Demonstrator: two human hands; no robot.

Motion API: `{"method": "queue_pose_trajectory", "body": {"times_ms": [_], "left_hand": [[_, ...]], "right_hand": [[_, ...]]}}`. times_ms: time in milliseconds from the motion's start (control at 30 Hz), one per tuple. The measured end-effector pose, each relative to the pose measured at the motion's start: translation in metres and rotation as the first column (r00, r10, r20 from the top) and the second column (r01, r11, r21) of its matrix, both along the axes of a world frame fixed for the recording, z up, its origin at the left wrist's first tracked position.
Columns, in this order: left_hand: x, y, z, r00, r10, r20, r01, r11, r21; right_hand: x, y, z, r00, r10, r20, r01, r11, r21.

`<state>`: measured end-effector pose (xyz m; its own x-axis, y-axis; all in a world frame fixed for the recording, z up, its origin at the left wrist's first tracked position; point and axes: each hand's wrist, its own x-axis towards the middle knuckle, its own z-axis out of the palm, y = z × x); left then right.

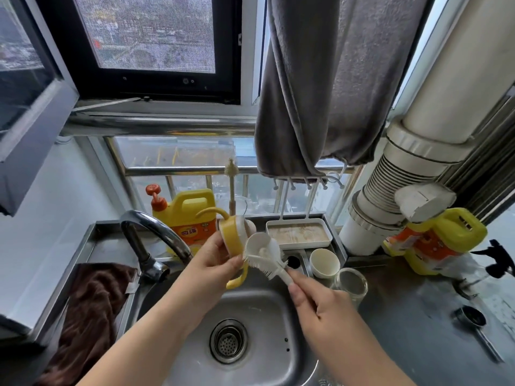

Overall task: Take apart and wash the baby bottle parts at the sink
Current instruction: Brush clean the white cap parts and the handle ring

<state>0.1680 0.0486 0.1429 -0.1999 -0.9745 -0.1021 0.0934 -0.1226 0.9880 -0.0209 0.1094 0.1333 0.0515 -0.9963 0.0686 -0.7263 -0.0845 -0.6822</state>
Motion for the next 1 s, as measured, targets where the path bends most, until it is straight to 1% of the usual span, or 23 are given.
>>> {"method": "queue_pose_trajectory", "body": {"times_ms": [100,133,233,300,367,433,533,667,700,767,833,867,1000], "left_hand": [[0.003,0.002,0.002,0.993,-0.032,0.109,0.038,0.998,-0.057],[0.003,0.003,0.002,0.993,-0.023,0.115,0.031,0.997,-0.066],[0.004,0.001,0.001,0.999,0.028,0.024,-0.027,0.998,-0.058],[0.01,-0.004,0.001,0.999,0.036,0.016,-0.035,0.997,-0.063],[0.013,-0.006,0.0,0.994,-0.01,0.107,0.021,0.995,-0.099],[0.009,-0.005,-0.002,0.976,-0.063,0.209,0.088,0.989,-0.115],[0.001,-0.002,-0.001,0.96,-0.072,0.27,0.112,0.984,-0.135],[0.008,-0.006,0.002,0.97,-0.036,0.24,0.072,0.987,-0.145],[0.008,-0.006,0.001,0.967,-0.044,0.252,0.083,0.986,-0.148],[0.004,-0.003,0.0,0.96,-0.069,0.271,0.11,0.984,-0.139],[0.0,-0.002,-0.001,0.964,-0.068,0.257,0.104,0.986,-0.129],[0.001,-0.003,-0.001,0.966,-0.057,0.25,0.09,0.988,-0.123],[0.008,-0.008,-0.001,0.974,-0.067,0.219,0.093,0.989,-0.111]], "right_hand": [[-0.001,-0.008,0.009,1.0,0.015,-0.019,-0.015,1.0,-0.01],[-0.002,-0.013,0.011,1.0,0.005,-0.017,-0.005,1.0,-0.022],[-0.001,-0.016,0.014,0.999,0.007,-0.035,-0.008,0.999,-0.044],[0.002,-0.008,0.012,0.993,0.075,-0.087,-0.077,0.997,-0.02],[0.001,-0.006,0.012,0.987,0.096,-0.128,-0.098,0.995,-0.016],[-0.003,-0.022,0.014,0.991,0.046,-0.129,-0.051,0.998,-0.035],[-0.004,-0.038,0.019,0.995,-0.008,-0.096,0.001,0.997,-0.077],[0.006,-0.006,0.015,0.979,0.102,-0.177,-0.105,0.994,-0.008],[0.004,-0.008,0.016,0.979,0.101,-0.177,-0.105,0.994,-0.014],[-0.002,-0.028,0.016,0.986,0.033,-0.164,-0.045,0.997,-0.067],[-0.006,-0.043,0.016,0.992,-0.023,-0.128,0.011,0.996,-0.09],[-0.006,-0.042,0.016,0.992,-0.02,-0.123,0.009,0.996,-0.087],[0.003,-0.006,0.01,0.984,0.104,-0.147,-0.11,0.993,-0.037]]}}
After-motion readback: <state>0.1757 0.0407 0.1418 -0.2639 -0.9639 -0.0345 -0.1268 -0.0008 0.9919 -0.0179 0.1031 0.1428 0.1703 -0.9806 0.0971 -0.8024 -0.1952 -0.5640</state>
